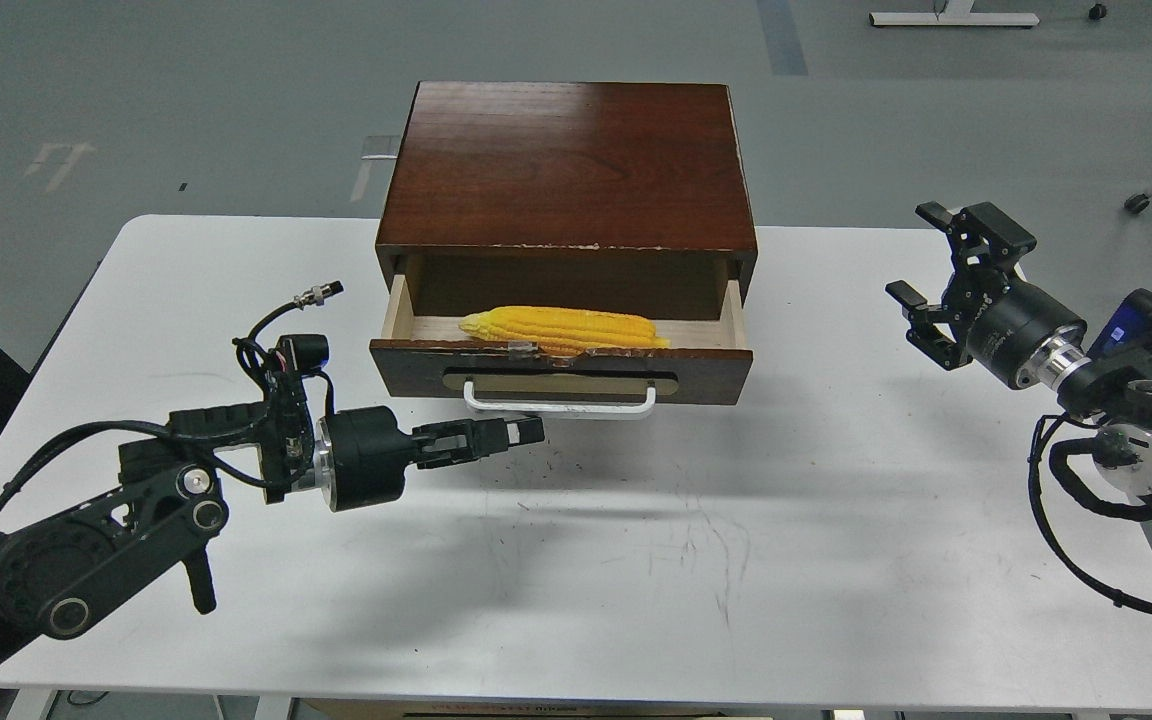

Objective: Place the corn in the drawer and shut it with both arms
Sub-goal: 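Position the left gripper fingers against the drawer front near the handle, then push the drawer into the cabinet with the left gripper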

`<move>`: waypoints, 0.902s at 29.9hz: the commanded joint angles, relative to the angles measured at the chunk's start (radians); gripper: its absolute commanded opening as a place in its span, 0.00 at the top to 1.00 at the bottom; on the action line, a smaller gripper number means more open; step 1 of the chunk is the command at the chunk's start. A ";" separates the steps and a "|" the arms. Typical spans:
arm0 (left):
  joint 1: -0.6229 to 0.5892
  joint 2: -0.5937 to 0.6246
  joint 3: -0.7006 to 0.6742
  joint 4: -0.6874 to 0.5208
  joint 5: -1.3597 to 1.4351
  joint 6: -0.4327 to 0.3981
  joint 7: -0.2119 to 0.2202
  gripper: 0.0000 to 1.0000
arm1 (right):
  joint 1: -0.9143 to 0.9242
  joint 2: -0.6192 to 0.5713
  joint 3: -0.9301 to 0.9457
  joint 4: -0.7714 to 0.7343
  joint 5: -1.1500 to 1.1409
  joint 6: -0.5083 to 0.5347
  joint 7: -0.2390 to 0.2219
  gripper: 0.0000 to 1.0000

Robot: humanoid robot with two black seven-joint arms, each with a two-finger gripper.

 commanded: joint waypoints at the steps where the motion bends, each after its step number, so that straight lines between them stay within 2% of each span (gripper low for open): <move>1: -0.006 -0.002 -0.001 0.006 0.000 0.000 0.000 1.00 | -0.005 0.000 0.000 0.002 0.000 0.000 0.000 0.04; 27: -0.060 -0.031 0.001 0.096 -0.046 0.000 0.002 1.00 | -0.014 -0.002 0.000 0.003 0.000 0.000 0.000 0.04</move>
